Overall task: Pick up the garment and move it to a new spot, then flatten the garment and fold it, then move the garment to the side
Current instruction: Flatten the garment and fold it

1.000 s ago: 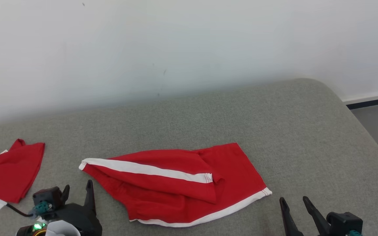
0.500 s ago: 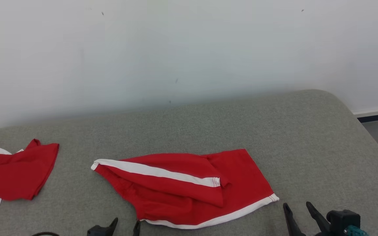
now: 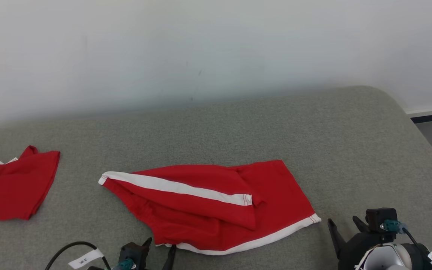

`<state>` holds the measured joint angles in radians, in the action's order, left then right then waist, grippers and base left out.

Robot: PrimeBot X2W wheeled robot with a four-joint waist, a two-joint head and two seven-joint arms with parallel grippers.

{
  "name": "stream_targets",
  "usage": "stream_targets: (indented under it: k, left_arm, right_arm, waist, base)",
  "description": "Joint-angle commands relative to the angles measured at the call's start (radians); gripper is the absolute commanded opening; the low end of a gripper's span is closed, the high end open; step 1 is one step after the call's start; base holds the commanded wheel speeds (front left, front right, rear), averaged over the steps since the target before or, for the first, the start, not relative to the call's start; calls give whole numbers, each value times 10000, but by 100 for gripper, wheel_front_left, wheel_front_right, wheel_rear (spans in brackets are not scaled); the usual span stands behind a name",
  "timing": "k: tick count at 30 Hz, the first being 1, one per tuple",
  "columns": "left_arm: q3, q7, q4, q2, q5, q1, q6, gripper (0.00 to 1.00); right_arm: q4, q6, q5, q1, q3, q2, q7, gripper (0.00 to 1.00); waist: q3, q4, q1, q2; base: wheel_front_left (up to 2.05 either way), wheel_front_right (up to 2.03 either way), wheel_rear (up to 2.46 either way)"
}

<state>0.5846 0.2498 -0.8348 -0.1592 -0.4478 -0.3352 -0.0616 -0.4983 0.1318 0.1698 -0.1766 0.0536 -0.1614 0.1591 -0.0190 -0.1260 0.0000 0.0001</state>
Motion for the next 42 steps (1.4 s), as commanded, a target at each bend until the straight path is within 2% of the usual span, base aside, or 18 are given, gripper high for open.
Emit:
stream_targets:
  k: [1, 9, 21, 31, 33, 36, 42]
  left_arm:
    - [14, 76, -48, 17, 58, -94, -7, 100]
    - [175, 158, 37, 70, 364, -285, -19, 100]
    - [363, 168, 967, -305, 888, 305, -148, 100]
    - [223, 170, 1397, -423, 1027, 370, -72, 80]
    - [280, 171, 1334, -402, 1061, 334, -109, 68]
    - [340, 170, 1187, -363, 1068, 267, -139, 63]
    - [438, 171, 784, -218, 1044, 0, -162, 66]
  right_arm:
    - [-97, -22, -16, -161, 57, -14, -22, 100]
    - [-1477, -22, 165, -1093, 544, -39, -130, 100]
    - [-2946, -22, 537, -1688, 511, 127, -302, 100]
    - [-3831, -22, 628, -2222, 605, 131, -493, 100]
    - [-3983, -22, 645, -2297, 642, 155, -525, 100]
    - [-4130, -22, 654, -2362, 673, 171, -565, 100]
    - [-4489, -22, 691, -2589, 782, 203, -683, 100]
  waist:
    - [65, 58, 0, -1]
    - [172, 292, 0, -1]
    - [251, 510, 0, -1]
    - [452, 774, 0, -1]
    - [471, 798, 0, -1]
    - [485, 805, 0, -1]
    - [515, 791, 0, -1]
  base:
    - [0, 0, 0]
    - [0, 0, 0]
    - [0, 0, 0]
    - [0, 0, 0]
    - [0, 0, 0]
    - [0, 0, 0]
    - [0, 0, 0]
